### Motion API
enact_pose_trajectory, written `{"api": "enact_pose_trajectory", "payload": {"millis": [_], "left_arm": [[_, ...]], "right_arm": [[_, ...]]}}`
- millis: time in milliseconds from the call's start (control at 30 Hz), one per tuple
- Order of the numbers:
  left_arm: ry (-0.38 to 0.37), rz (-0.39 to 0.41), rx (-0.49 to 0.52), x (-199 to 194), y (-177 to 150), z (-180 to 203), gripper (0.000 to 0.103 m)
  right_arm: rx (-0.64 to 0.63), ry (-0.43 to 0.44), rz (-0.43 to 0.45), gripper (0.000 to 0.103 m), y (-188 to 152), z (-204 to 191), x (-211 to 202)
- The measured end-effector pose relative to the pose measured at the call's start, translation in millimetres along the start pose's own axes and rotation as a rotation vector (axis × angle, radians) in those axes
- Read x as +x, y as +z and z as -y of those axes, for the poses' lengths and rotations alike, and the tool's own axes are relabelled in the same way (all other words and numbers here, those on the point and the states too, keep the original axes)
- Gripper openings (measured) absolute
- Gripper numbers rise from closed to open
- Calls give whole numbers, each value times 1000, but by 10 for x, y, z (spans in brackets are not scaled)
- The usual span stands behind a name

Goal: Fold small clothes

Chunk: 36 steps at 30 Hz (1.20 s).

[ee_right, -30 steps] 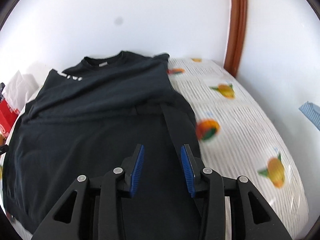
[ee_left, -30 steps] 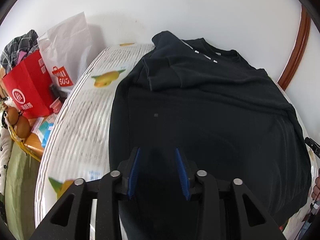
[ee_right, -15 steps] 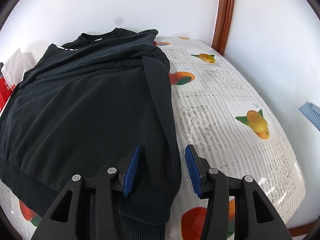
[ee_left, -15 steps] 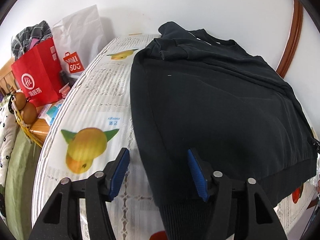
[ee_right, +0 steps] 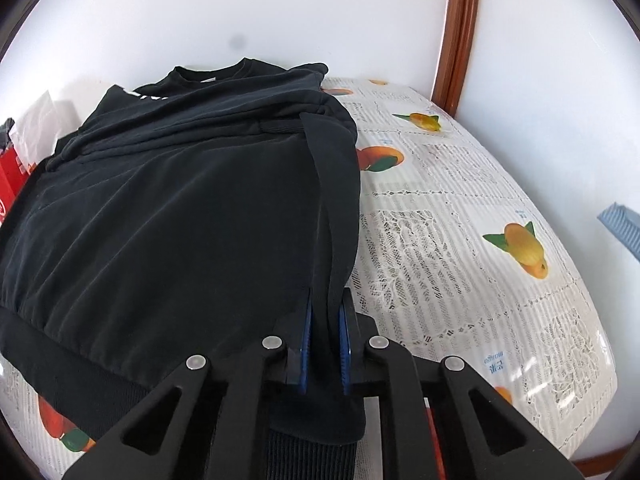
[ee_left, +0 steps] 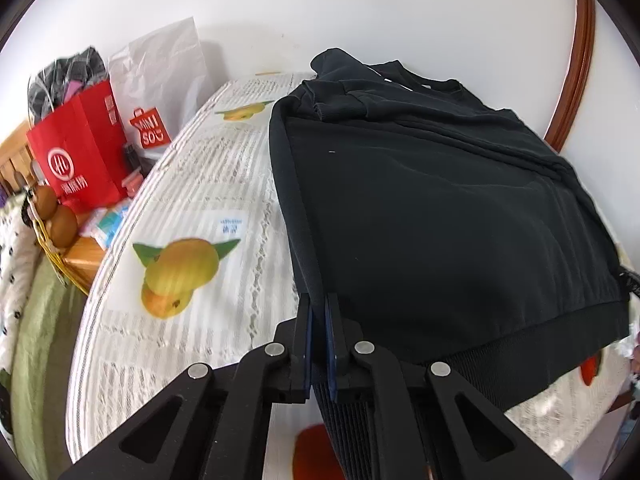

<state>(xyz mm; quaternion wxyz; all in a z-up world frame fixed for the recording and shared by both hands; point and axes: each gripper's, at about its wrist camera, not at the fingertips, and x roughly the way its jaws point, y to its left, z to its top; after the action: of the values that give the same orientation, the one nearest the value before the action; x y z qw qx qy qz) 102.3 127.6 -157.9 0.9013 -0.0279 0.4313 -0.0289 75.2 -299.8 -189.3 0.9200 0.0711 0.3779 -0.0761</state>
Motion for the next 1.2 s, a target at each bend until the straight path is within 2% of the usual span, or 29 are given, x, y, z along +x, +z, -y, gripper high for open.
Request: {"api": "enact_pose_trajectory", "payload": {"millis": [167, 400, 533, 600, 800, 1033, 1200], "left_arm": [[-32, -18, -4, -107, -112, 6, 6], [-66, -40, 7, -238, -290, 21, 6], [-106, -45, -42, -195, -239, -52, 9], [-126, -56, -78, -140, -214, -106, 15], [-153, -51, -133, -9, -62, -198, 15], [-151, -45, -139, 98, 83, -191, 18], [-185, -52, -126, 49, 17, -173, 21]], "right_arm": [[33, 18, -11, 11, -9, 122, -28], [-47, -5, -15, 12, -101, 107, -124], [-66, -20, -12, 15, -96, 111, -115], [-49, -19, -15, 17, -59, 123, -100], [-32, -52, -27, 20, 118, 88, 52], [10, -63, -43, 20, 283, 50, 227], [-5, -46, -29, 20, 193, 42, 167]]}}
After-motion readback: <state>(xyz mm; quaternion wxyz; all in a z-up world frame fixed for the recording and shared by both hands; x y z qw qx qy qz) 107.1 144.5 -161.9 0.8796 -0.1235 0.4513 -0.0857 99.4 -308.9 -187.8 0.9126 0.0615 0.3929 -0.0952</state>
